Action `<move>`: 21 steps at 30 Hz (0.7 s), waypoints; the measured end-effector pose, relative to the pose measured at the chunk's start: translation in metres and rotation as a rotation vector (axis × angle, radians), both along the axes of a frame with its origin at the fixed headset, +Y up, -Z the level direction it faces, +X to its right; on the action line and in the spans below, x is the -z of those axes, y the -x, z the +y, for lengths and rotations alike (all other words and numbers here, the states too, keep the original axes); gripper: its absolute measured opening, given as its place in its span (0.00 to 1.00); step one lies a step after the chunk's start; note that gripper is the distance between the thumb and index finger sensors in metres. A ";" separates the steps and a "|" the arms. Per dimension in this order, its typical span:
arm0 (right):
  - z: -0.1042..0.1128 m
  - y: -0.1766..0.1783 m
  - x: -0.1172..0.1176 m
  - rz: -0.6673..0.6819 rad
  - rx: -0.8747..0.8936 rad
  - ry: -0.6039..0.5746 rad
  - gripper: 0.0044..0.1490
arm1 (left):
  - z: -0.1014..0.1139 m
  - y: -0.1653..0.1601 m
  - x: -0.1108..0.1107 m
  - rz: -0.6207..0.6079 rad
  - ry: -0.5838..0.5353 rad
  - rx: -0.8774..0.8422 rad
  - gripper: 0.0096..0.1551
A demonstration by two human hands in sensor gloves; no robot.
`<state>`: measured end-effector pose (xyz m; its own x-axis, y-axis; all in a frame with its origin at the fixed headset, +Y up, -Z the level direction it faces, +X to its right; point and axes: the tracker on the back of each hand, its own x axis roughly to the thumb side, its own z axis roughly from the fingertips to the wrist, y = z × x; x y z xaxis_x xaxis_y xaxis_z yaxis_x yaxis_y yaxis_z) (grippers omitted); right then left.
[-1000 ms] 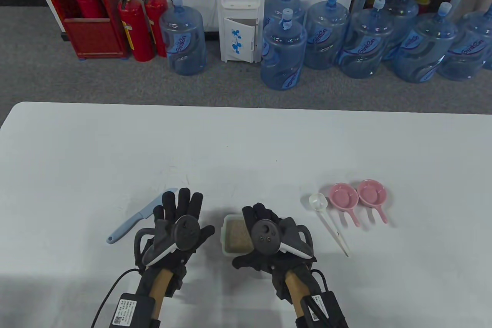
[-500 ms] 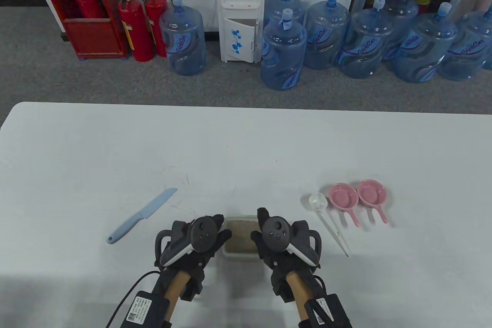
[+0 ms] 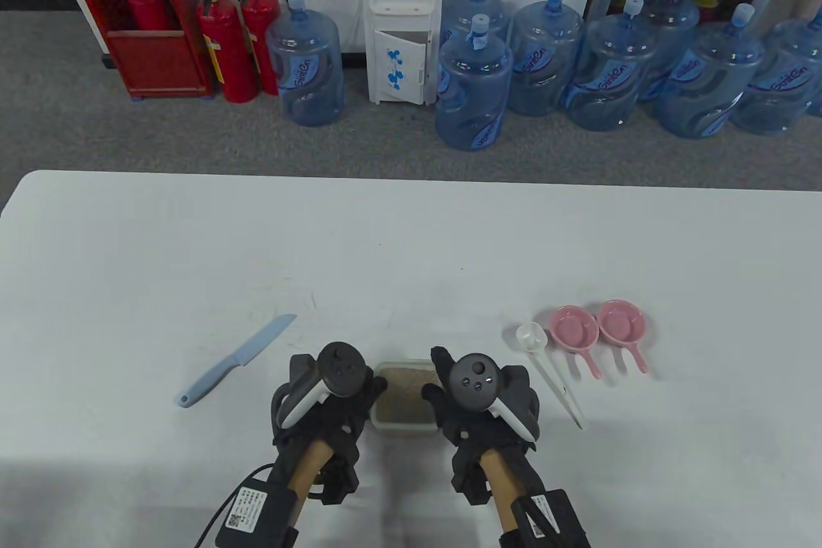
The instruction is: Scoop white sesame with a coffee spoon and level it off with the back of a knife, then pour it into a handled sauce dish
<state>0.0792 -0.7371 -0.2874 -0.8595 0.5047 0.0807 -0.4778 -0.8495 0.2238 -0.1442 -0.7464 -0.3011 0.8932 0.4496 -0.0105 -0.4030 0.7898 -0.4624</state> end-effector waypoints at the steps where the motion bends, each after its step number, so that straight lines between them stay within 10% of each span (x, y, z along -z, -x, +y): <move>1: 0.000 0.000 0.000 -0.002 0.005 0.003 0.43 | -0.001 0.001 0.001 0.007 0.019 -0.026 0.31; 10: -0.001 -0.001 0.001 -0.023 0.031 0.043 0.43 | -0.003 0.008 0.007 0.061 0.162 -0.102 0.31; 21: -0.008 -0.008 0.007 -0.066 0.140 0.176 0.46 | 0.006 -0.004 -0.006 0.121 -0.022 0.051 0.28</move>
